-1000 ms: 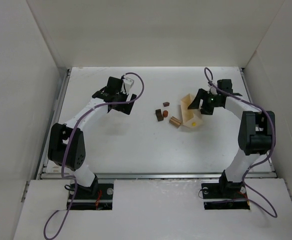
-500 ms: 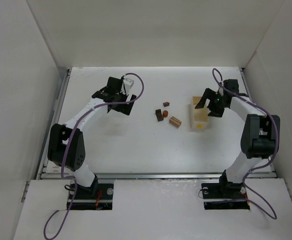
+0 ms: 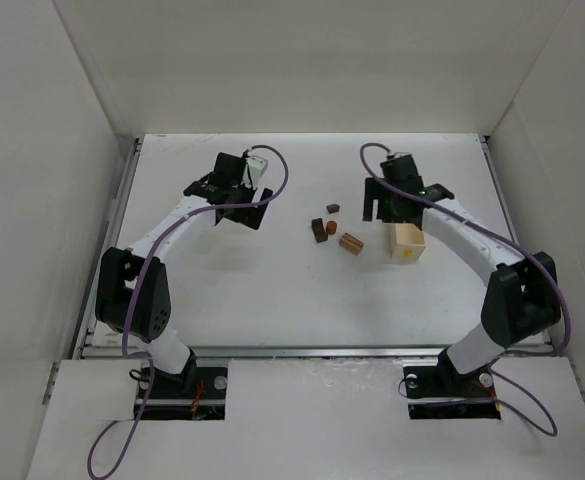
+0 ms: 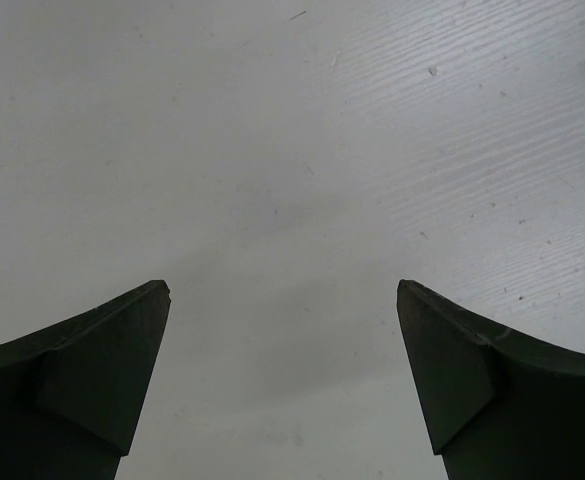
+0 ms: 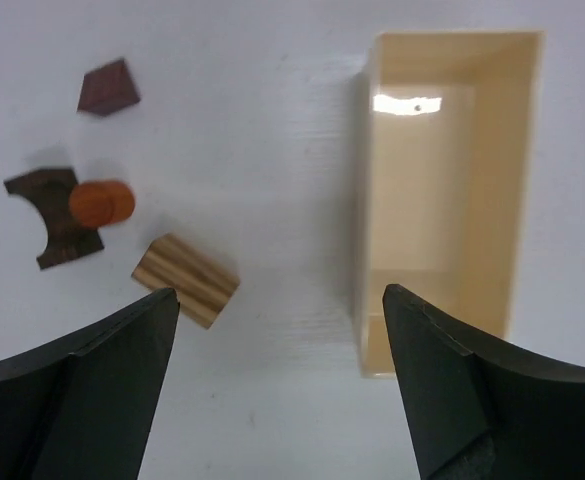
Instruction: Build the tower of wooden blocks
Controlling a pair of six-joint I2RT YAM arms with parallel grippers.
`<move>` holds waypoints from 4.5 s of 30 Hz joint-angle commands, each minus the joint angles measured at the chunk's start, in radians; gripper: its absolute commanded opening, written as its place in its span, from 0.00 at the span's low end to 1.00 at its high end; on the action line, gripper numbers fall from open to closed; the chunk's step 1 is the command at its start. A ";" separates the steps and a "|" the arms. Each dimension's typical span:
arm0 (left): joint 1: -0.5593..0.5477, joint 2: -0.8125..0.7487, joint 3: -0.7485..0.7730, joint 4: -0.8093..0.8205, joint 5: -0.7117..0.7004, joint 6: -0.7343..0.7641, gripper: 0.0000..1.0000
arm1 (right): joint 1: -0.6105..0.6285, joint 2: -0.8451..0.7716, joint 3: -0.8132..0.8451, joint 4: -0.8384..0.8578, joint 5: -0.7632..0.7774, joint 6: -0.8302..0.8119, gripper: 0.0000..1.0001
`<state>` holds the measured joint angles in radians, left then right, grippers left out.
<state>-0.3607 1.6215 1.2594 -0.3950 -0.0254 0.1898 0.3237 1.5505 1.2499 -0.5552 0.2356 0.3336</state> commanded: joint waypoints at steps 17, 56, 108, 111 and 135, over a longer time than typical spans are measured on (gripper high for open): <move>0.006 -0.092 0.052 0.044 0.214 -0.095 1.00 | 0.222 0.281 0.120 0.022 -0.074 -0.249 0.81; 0.006 -0.486 -0.383 0.137 -0.077 0.068 1.00 | 0.523 0.344 0.080 0.035 -0.191 -0.504 0.66; -0.641 0.176 -0.144 0.234 -0.001 0.625 0.61 | -0.037 -0.515 -0.172 0.021 -0.234 -0.048 1.00; -0.641 0.176 -0.144 0.234 -0.001 0.602 0.40 | -0.037 -0.515 -0.181 0.021 -0.243 -0.048 1.00; -0.299 0.135 -0.183 0.131 0.030 0.263 0.00 | 0.047 -0.246 -0.112 0.058 -0.305 0.061 0.99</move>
<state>-0.7288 1.7725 1.0992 -0.1616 -0.0135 0.5488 0.3237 1.2430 1.0721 -0.5449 -0.0597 0.3534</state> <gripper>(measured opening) 0.316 0.990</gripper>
